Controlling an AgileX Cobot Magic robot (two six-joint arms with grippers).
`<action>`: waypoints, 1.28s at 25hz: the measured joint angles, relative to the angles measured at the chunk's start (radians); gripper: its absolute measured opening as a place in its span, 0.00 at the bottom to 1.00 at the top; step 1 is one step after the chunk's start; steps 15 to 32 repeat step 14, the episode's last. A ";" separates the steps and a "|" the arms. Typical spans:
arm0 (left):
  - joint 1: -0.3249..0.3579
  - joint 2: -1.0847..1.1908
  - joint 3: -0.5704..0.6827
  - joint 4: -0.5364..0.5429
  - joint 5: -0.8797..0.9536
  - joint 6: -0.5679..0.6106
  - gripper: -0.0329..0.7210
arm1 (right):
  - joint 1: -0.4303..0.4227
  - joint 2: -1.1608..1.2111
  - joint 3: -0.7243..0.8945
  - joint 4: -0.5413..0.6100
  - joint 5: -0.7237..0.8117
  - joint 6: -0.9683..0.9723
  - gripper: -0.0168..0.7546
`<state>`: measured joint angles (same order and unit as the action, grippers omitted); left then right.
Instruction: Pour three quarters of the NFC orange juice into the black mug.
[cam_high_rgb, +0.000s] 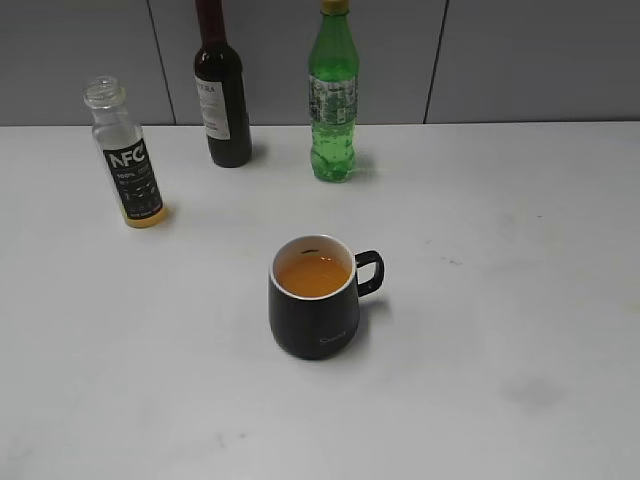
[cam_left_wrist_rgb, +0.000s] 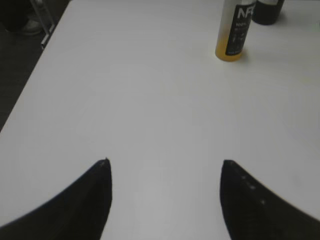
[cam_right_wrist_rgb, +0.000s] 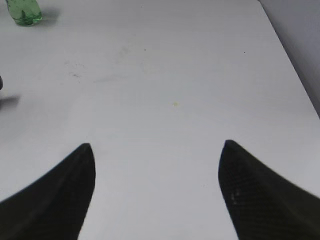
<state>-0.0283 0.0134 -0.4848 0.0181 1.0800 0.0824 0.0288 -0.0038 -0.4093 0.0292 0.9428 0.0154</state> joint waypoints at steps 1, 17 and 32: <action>0.005 -0.010 0.000 0.000 0.002 0.000 0.72 | 0.000 0.000 0.000 0.000 0.000 0.000 0.78; 0.009 -0.019 0.000 0.000 0.002 0.000 0.71 | 0.000 0.000 0.001 0.001 0.001 0.000 0.78; 0.009 -0.019 0.000 0.000 0.002 0.000 0.71 | 0.000 0.000 0.001 0.001 0.001 0.000 0.78</action>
